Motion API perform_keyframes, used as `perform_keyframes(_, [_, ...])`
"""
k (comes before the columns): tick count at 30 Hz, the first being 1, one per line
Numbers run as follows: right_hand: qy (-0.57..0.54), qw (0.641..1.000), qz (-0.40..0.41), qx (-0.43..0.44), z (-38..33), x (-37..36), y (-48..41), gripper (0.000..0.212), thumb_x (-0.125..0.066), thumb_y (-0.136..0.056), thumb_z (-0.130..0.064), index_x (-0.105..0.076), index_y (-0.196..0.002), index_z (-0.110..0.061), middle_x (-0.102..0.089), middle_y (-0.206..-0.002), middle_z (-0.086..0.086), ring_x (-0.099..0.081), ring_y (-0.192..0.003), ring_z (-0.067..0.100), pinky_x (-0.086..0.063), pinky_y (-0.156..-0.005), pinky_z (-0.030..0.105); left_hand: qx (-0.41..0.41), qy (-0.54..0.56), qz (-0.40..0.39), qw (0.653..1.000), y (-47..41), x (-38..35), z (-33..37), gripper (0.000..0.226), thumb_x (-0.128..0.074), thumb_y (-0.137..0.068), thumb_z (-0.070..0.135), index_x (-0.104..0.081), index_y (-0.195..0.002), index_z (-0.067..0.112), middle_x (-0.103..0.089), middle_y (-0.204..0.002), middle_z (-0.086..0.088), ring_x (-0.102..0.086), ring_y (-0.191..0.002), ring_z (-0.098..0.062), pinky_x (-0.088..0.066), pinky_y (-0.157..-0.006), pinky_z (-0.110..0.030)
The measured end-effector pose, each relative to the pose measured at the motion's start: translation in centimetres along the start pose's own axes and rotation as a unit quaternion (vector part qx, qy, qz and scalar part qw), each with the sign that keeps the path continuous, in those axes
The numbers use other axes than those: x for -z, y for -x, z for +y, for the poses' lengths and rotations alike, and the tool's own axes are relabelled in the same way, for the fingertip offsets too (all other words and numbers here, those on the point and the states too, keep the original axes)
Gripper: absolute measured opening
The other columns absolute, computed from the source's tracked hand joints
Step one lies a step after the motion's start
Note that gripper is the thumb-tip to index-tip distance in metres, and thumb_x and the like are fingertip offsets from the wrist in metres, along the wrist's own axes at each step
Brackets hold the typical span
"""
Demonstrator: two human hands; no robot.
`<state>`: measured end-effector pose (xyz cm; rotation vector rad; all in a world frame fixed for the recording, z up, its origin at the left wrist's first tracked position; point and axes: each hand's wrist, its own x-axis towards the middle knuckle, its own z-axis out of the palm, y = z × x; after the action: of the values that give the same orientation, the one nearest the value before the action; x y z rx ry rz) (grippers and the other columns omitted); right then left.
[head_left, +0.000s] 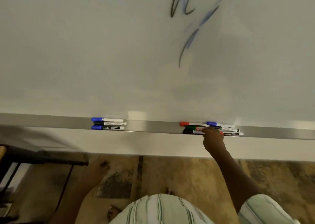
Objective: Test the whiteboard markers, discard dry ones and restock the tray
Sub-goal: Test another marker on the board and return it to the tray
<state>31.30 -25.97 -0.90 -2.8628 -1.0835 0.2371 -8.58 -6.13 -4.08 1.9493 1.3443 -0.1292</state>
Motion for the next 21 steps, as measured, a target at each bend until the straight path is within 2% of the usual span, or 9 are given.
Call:
perform_keyframes(2, [-0.007, 1.000, -0.008, 0.023, 0.9, -0.1, -0.5, 0.028, -0.057, -0.086, -0.007, -0.066, -0.111, -0.015, -0.065, -0.113, 0.008, -0.059, -0.105, 0.031, -0.044, -0.090, 0.041, -0.011, -0.008, -0.008, 1.000, 0.6, 0.1, 4.0, 0.008, -0.056, -0.092, 0.023, -0.062, -0.093, 0.019, -0.062, -0.088, 0.002, -0.058, -0.083, -0.014, -0.044, -0.075, -0.029])
perform_keyframes(5, [0.001, 0.998, -0.035, 0.046, 1.7, -0.2, -1.3, 0.027, -0.063, -0.086, -0.018, -0.064, -0.113, -0.017, -0.060, -0.119, 0.006, -0.053, -0.112, 0.030, -0.040, -0.096, 0.047, -0.027, -0.040, -0.040, 0.998, 0.2, -0.4, 7.5, 0.009, -0.052, -0.093, 0.028, -0.060, -0.096, 0.027, -0.065, -0.094, 0.004, -0.060, -0.088, -0.010, -0.048, -0.084, -0.031])
perform_keyframes(9, [0.043, 0.994, -0.058, 0.088, 2.2, -0.4, -2.1, 0.034, -0.059, -0.089, -0.018, -0.052, -0.122, -0.017, -0.051, -0.131, 0.005, -0.044, -0.124, 0.028, -0.032, -0.105, 0.048, -0.071, -0.041, -0.047, 0.996, -0.4, -2.1, 12.0, 0.006, -0.054, -0.092, 0.025, -0.060, -0.090, 0.027, -0.062, -0.089, 0.009, -0.056, -0.083, -0.004, -0.039, -0.068, -0.015])
perform_keyframes(11, [0.049, 0.992, -0.054, 0.108, 2.5, -0.4, -2.4, 0.034, -0.058, -0.091, -0.018, -0.050, -0.124, -0.016, -0.050, -0.132, 0.005, -0.044, -0.125, 0.026, -0.033, -0.105, 0.046, -0.091, -0.027, -0.045, 0.995, -0.4, -2.9, 14.5, 0.005, -0.056, -0.092, 0.024, -0.060, -0.091, 0.024, -0.060, -0.087, 0.011, -0.056, -0.082, -0.004, -0.039, -0.066, -0.011])
perform_keyframes(13, [0.042, 0.991, -0.048, 0.118, 2.8, -0.3, -2.6, 0.034, -0.058, -0.091, -0.018, -0.050, -0.124, -0.016, -0.051, -0.132, 0.005, -0.046, -0.124, 0.025, -0.034, -0.105, 0.044, -0.118, -0.016, -0.043, 0.992, -0.3, -3.3, 16.9, 0.005, -0.056, -0.092, 0.023, -0.061, -0.093, 0.021, -0.060, -0.085, 0.012, -0.055, -0.080, -0.004, -0.041, -0.068, -0.011])
perform_keyframes(17, [0.054, 0.989, -0.043, 0.131, 3.0, -0.4, -2.5, 0.037, -0.055, -0.092, -0.015, -0.047, -0.127, -0.016, -0.051, -0.133, 0.005, -0.048, -0.122, 0.025, -0.036, -0.103, 0.042, -0.176, -0.011, -0.046, 0.983, -0.1, -3.7, 21.0, 0.008, -0.059, -0.091, 0.027, -0.065, -0.091, 0.021, -0.064, -0.085, 0.008, -0.058, -0.077, -0.005, -0.046, -0.071, -0.019])
perform_keyframes(21, [0.077, 0.983, -0.068, 0.152, 3.2, -0.4, -2.9, 0.038, -0.053, -0.093, -0.017, -0.044, -0.130, -0.015, -0.048, -0.136, 0.009, -0.045, -0.126, 0.026, -0.033, -0.106, 0.045, -0.204, -0.024, -0.055, 0.977, -0.2, -4.3, 24.6, 0.011, -0.059, -0.090, 0.031, -0.064, -0.096, 0.023, -0.065, -0.095, 0.005, -0.058, -0.081, -0.007, -0.043, -0.071, -0.017])
